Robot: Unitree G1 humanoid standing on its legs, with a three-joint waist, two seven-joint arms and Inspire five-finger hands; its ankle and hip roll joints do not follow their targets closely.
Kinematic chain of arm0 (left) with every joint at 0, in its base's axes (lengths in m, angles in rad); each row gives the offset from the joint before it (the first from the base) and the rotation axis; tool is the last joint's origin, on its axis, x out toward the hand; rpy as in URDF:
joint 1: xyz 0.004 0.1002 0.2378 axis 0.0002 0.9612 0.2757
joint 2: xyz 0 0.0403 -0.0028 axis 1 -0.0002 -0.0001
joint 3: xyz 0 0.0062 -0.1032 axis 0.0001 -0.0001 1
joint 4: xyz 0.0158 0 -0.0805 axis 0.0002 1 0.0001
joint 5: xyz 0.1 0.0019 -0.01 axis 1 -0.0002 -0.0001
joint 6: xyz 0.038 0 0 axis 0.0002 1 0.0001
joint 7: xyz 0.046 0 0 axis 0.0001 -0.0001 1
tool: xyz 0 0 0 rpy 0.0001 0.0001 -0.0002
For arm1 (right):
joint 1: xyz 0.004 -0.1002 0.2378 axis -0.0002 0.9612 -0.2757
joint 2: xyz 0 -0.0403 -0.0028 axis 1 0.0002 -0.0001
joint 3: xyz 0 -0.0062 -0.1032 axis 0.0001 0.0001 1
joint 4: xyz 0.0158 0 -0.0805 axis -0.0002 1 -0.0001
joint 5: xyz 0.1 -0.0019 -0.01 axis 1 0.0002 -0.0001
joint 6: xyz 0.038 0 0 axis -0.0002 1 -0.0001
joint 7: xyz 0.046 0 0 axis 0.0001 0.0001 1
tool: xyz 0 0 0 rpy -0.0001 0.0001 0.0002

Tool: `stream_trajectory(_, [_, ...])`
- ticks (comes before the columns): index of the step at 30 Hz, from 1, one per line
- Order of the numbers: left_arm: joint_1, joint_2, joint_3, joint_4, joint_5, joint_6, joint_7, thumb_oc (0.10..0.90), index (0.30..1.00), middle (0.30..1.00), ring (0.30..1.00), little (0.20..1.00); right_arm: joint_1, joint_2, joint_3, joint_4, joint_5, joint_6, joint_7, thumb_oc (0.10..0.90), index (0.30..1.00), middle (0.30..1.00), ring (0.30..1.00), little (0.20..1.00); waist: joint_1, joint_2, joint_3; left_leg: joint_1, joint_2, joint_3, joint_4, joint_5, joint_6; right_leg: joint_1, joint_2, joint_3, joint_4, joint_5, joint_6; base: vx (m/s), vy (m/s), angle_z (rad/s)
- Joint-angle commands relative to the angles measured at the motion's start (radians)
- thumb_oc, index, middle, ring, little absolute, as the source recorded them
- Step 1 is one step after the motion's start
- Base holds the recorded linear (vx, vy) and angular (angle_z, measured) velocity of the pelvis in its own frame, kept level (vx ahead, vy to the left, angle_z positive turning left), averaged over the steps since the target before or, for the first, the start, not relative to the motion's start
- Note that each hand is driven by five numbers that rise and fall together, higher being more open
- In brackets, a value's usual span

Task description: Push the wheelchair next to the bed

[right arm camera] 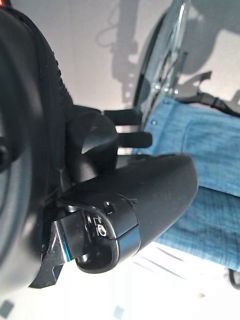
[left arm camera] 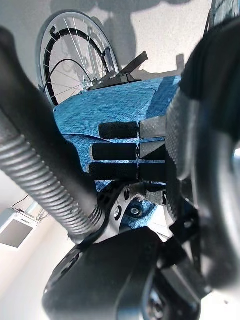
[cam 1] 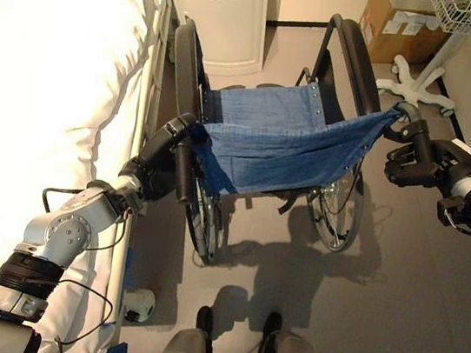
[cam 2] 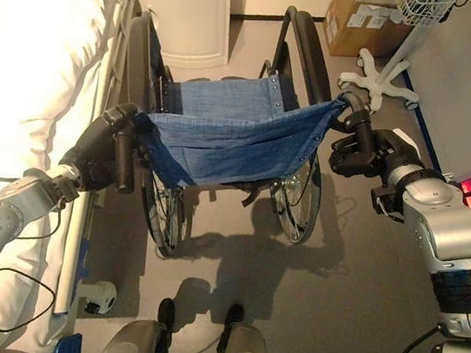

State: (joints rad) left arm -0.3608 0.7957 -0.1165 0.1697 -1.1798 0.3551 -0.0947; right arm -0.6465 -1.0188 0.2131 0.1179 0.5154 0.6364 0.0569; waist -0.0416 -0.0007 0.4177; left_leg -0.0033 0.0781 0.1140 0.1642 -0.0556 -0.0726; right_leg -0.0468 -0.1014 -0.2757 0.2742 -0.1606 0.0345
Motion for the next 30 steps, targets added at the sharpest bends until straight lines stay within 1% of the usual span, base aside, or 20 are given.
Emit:
stream_trajectory(1, [-0.167, 0.055, 0.105, -0.066, 0.063, -0.243, -0.006, 0.4, 0.3, 0.3, 0.3, 0.3, -0.116, 0.111, 0.17, -0.075, 0.052, -0.174, 0.075, 0.4, 0.3, 0.3, 0.3, 0.3, 0.098, 0.003, -0.09, -0.031, -0.055, 0.001, 0.04, 0.037, 0.014, 0.024, -0.002, 0.014, -0.099, 0.119, 0.039, 0.03, -0.008, 0.07])
stream_trajectory(6, [-0.16, 0.06, 0.111, -0.066, 0.062, -0.231, -0.012, 0.4, 0.3, 0.3, 0.3, 0.3, -0.13, 0.113, 0.183, -0.06, 0.053, -0.174, 0.07, 0.4, 0.3, 0.3, 0.3, 0.3, 0.111, 0.004, -0.09, -0.03, -0.05, -0.003, 0.038, 0.044, 0.011, 0.037, -0.003, 0.003, -0.105, 0.118, 0.037, 0.01, -0.007, 0.02])
stream_trajectory(12, [-0.163, 0.059, 0.103, -0.055, 0.061, -0.238, -0.02, 0.4, 0.3, 0.3, 0.3, 0.3, -0.18, 0.126, 0.221, -0.023, 0.036, -0.172, 0.058, 0.4, 0.3, 0.3, 0.3, 0.3, 0.134, 0.003, -0.094, -0.029, -0.05, -0.013, 0.039, 0.045, 0.009, 0.054, -0.006, -0.013, -0.118, 0.12, 0.037, 0.01, -0.025, 0.01])
stream_trajectory(18, [-0.183, 0.052, 0.084, -0.024, 0.086, -0.226, -0.049, 0.4, 0.3, 0.3, 0.3, 0.3, -0.265, 0.163, 0.281, 0.054, 0.047, -0.171, 0.038, 0.4, 0.3, 0.3, 0.3, 0.3, 0.159, 0.005, -0.097, -0.036, -0.049, -0.021, 0.049, 0.05, 0.005, 0.072, -0.009, -0.034, -0.123, 0.118, 0.032, 0.02, -0.014, 0.03])
stream_trajectory(22, [-0.186, 0.047, 0.075, -0.019, 0.083, -0.222, -0.051, 0.4, 0.3, 0.3, 0.3, 0.3, -0.302, 0.185, 0.312, 0.075, 0.046, -0.162, 0.024, 0.4, 0.3, 0.3, 0.3, 0.3, 0.174, 0.009, -0.099, -0.035, -0.05, -0.031, 0.048, 0.056, 0.002, 0.088, -0.01, -0.046, -0.124, 0.115, 0.029, 0.05, 0.006, 0.02])
stream_trajectory(30, [-0.177, 0.045, 0.078, -0.025, 0.08, -0.208, -0.051, 0.4, 0.3, 0.3, 0.3, 0.3, -0.327, 0.219, 0.329, 0.103, 0.067, -0.162, -0.008, 0.4, 0.3, 0.3, 0.3, 0.3, 0.197, 0.008, -0.107, -0.029, -0.059, -0.049, 0.042, 0.056, 0.004, 0.104, -0.012, -0.058, -0.133, 0.117, 0.031, 0.02, 0.0, 0.01])
